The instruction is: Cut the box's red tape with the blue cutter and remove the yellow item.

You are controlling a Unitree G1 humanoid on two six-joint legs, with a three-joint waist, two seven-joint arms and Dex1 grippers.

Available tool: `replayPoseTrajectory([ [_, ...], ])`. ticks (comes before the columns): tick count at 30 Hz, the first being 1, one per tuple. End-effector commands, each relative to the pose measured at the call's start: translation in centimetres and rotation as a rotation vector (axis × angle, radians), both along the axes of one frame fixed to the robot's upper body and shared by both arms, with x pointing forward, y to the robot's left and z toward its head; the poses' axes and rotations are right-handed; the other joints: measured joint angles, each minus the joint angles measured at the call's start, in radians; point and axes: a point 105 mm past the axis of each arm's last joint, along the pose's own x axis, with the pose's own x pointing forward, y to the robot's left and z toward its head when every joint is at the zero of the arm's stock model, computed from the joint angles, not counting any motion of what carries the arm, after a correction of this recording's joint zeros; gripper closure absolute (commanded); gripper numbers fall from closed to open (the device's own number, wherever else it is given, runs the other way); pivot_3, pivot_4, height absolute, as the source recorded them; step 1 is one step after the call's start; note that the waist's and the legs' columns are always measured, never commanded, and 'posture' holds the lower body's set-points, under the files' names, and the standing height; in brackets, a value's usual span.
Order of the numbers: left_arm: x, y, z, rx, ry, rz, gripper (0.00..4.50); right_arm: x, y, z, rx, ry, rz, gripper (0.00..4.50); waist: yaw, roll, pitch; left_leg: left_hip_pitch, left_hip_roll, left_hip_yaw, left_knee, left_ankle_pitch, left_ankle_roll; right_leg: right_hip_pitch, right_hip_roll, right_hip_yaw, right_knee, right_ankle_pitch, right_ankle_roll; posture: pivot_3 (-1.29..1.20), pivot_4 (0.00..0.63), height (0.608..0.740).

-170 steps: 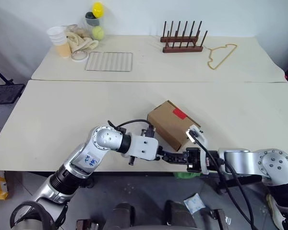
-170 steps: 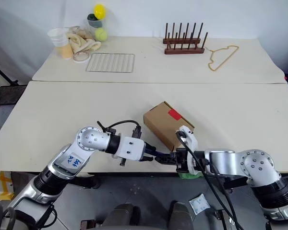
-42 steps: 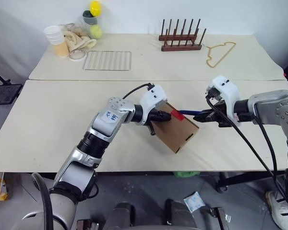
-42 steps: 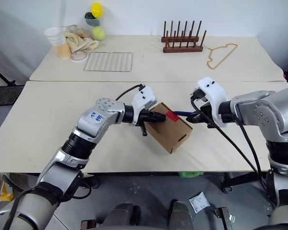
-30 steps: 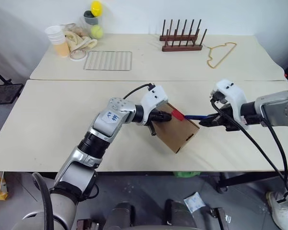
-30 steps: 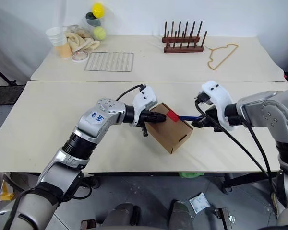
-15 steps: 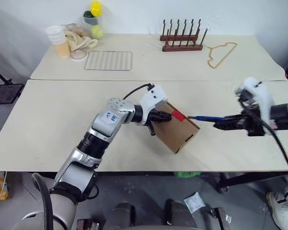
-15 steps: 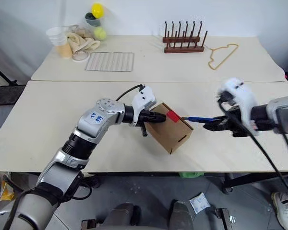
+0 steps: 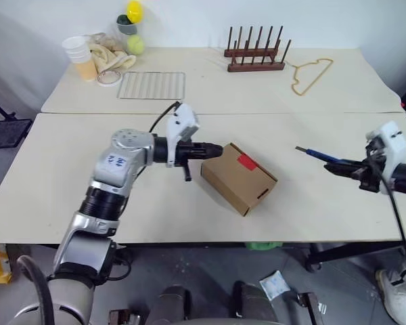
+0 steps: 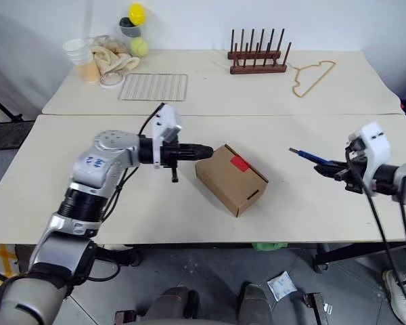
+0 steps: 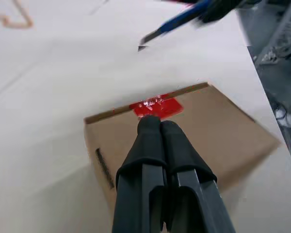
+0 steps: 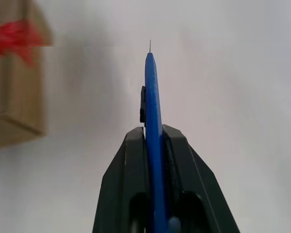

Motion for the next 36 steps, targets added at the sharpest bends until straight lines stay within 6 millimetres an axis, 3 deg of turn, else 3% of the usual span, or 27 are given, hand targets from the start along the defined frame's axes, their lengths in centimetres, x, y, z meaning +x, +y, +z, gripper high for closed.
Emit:
replayPoseTrajectory([
  [1,-0.4,1.2,1.4,-0.025,-0.052,-0.015,4.48,0.9,-1.3,0.0,-0.041,-0.075,-0.026,4.43,0.002,0.000,0.000,0.000,0.000,0.000,0.000,0.000,0.000,0.000,0.000,0.000,0.000,0.000,0.000,0.00,0.150,0.740],
  [4,-0.4,4.3,0.7,0.015,-0.040,0.052,4.48,1.8,-3.3,-4.3,-0.134,-0.049,-0.056,4.43,-0.003,0.000,0.000,0.000,0.000,0.000,0.001,0.000,0.000,0.000,0.000,0.000,0.000,0.000,0.000,0.00,0.150,0.740],
  [6,-0.8,6.1,-0.4,0.049,0.003,0.091,4.50,2.3,-4.5,-4.7,-0.139,-0.088,-0.107,3.72,-0.007,0.000,0.000,0.001,0.000,0.000,-0.001,0.000,0.000,0.000,0.000,0.000,0.000,0.000,0.000,0.00,0.150,0.740],
  [10,-2.1,7.0,-1.9,0.073,0.047,0.108,4.50,2.2,-4.9,-4.4,-0.181,-0.140,-0.055,2.54,-0.011,0.001,0.000,0.002,0.000,0.000,-0.001,0.000,0.000,0.001,0.000,0.000,0.000,0.000,0.000,0.00,0.150,0.740],
  [14,-3.2,7.6,-3.4,0.073,0.075,0.150,4.50,1.4,-5.2,-1.8,-0.230,-0.236,0.022,1.20,-0.005,0.002,0.000,0.002,0.001,-0.001,0.000,0.000,0.000,0.002,0.000,0.000,0.000,0.000,0.000,0.00,0.150,0.740],
  [17,-4.1,7.7,-4.5,0.080,0.095,0.169,4.50,0.6,-4.2,0.7,-0.217,-0.310,0.125,0.17,-0.005,0.002,0.001,0.002,0.001,0.000,-0.001,0.000,0.000,0.002,0.000,0.000,0.000,0.000,0.000,0.00,0.150,0.740],
  [19,-5.0,7.3,-5.5,0.088,0.117,0.166,4.50,0.2,-2.0,2.4,-0.185,-0.336,0.244,0.08,-0.005,0.002,0.001,0.003,0.001,0.000,-0.001,0.000,0.000,0.002,0.000,0.000,0.000,0.000,0.000,0.00,0.150,0.740],
  [21,-5.4,7.0,-5.9,0.084,0.132,0.166,4.50,-0.1,-0.4,2.8,-0.167,-0.335,0.315,0.08,-0.006,0.002,0.001,0.004,0.003,0.000,-0.001,0.000,0.000,0.002,0.000,0.001,0.000,0.000,0.000,0.00,0.150,0.740],
  [24,-5.7,6.0,-6.6,0.075,0.142,0.170,4.50,0.7,2.2,1.9,-0.209,-0.336,0.376,1.04,-0.004,0.002,0.001,0.008,0.003,0.001,-0.001,0.000,-0.001,0.005,0.000,0.002,0.001,0.000,0.000,0.00,0.150,0.740],
  [29,-4.8,3.0,-7.8,0.051,0.132,0.199,4.50,4.1,7.2,-2.4,-0.427,-0.401,0.442,2.82,-0.001,0.001,0.000,0.010,0.001,0.001,-0.001,-0.001,-0.001,0.006,0.000,0.003,0.002,0.000,0.000,0.00,0.150,0.740],
  [33,-3.4,1.6,-8.6,0.055,0.149,0.255,4.50,4.4,9.7,-3.2,-0.345,-0.426,0.478,4.25,0.003,0.002,0.000,0.008,0.001,0.001,-0.002,-0.001,-0.002,0.004,0.000,0.002,0.002,0.000,0.000,0.00,0.150,0.740],
  [34,-3.0,1.2,-8.6,0.049,0.149,0.268,4.50,4.2,10.4,-3.4,-0.331,-0.419,0.508,4.48,0.002,0.002,0.000,0.008,0.001,0.001,-0.001,-0.001,-0.002,0.004,0.000,0.002,0.002,0.000,0.000,0.00,0.150,0.740],
  [36,-2.4,0.6,-8.7,0.046,0.150,0.288,4.50,3.2,11.8,-3.5,-0.293,-0.401,0.586,4.48,0.000,0.002,0.000,0.008,0.001,0.001,-0.001,-0.001,-0.002,0.005,0.000,0.001,0.001,0.000,0.000,0.00,0.150,0.740],
])
